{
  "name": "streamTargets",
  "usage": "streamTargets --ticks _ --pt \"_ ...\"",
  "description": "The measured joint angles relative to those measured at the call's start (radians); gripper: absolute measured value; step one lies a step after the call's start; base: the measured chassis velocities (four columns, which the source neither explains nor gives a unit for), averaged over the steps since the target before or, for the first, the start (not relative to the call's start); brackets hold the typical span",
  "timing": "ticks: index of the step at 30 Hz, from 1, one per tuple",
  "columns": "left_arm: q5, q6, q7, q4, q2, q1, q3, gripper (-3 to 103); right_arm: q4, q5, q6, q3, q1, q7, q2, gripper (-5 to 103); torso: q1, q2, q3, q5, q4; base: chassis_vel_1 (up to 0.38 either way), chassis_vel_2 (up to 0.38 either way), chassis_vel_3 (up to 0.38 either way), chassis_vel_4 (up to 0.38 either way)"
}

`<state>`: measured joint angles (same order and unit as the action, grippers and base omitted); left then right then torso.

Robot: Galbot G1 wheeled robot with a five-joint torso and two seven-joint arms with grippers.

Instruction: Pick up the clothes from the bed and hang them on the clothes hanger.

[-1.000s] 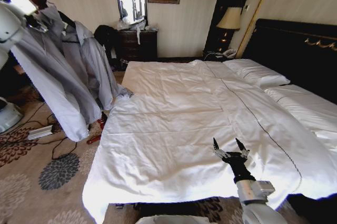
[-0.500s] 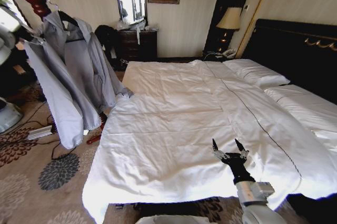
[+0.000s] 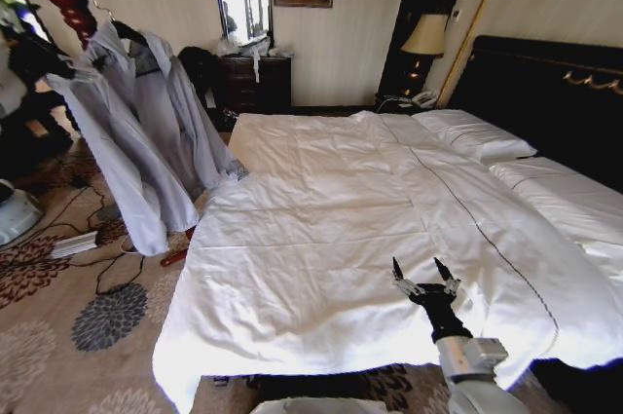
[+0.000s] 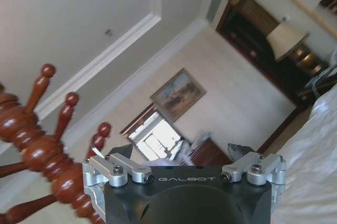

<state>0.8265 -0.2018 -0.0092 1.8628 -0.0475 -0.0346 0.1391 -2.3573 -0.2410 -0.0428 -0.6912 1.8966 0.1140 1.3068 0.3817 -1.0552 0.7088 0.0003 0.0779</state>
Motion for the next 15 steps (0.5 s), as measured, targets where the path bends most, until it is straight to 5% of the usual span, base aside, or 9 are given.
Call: streamTargets --ticks 9,15 --pt "0.196 0.156 -0.153 0.086 0.001 -0.174 -0.014 100 -0.009 0.001 -0.008 -0.012 0.022 0.0 0.006 100 0.0 0.0 0.0 0.0 -0.0007 0.0 0.0 0.0 0.0" --pt "0.185 0.179 -0.207 0.058 -0.213 -0.365 -0.16 100 -0.054 0.033 -0.035 -0.065 0.084 -0.007 0.056 100 0.0 0.0 0.0 -0.0006 0.0016 0.0 0.0 0.0 0.0"
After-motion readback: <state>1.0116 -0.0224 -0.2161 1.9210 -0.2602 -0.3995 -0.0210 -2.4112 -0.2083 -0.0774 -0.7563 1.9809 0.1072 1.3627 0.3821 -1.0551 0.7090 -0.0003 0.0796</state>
